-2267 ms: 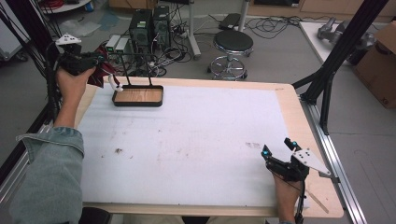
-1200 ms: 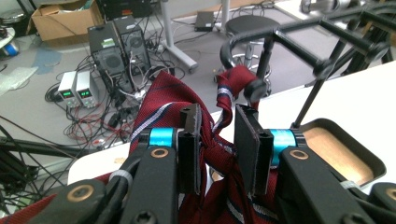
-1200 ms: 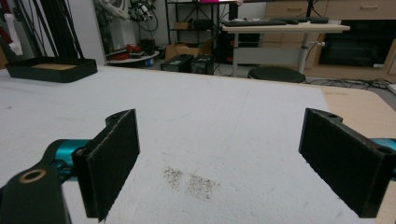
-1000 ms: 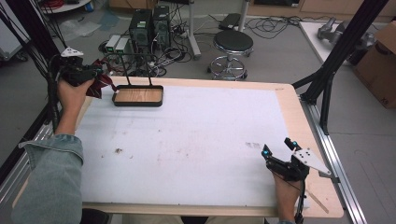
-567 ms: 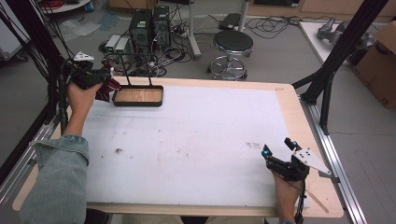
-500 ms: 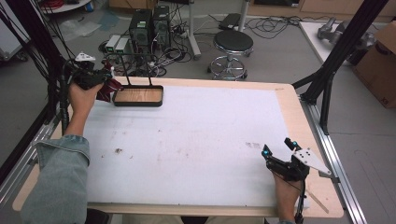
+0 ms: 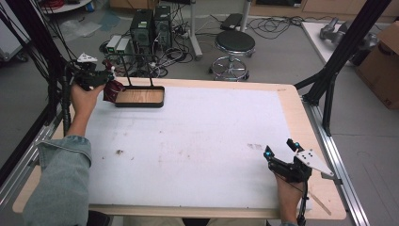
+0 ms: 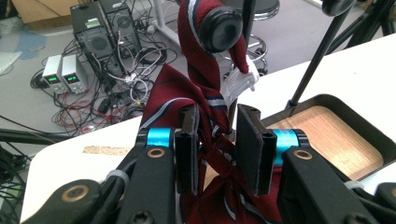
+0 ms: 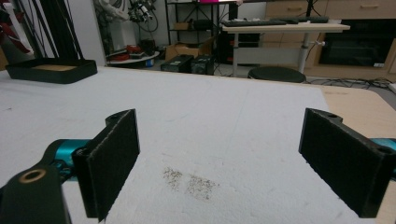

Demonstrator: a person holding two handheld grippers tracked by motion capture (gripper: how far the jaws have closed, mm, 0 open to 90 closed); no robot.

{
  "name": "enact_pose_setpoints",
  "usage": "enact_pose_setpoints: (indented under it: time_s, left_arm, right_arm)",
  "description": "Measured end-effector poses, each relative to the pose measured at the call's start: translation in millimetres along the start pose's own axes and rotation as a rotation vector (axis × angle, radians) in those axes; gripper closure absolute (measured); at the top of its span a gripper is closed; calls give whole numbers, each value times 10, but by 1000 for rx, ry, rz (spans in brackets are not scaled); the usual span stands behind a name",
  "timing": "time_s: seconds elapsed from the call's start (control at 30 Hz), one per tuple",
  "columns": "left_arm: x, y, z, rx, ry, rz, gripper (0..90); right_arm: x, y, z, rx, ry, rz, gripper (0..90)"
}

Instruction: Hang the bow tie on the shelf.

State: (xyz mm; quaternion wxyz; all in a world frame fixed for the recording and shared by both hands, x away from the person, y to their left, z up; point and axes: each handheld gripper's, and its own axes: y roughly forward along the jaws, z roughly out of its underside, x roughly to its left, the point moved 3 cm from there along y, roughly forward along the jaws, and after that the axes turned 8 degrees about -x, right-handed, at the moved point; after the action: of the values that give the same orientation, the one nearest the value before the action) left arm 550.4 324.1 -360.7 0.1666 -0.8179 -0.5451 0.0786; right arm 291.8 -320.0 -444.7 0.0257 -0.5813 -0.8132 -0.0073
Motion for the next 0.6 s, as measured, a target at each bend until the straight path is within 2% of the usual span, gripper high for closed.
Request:
enact_pose_setpoints:
  time_s: [0.37,0.47,0.6]
  left_arm:
    - [14,-35,-12,-6,0,-3,580]
    - [13,-59,-17,-18,-21,-3,527]
    - [9,-115,-26,-32,-19,-12,490]
  right_arm:
    - [1,-1,-1,0,0,0,114]
    - [1,-1,-1,0,-2,-1,114]
    - [1,-1,-1,0,-2,-2,114]
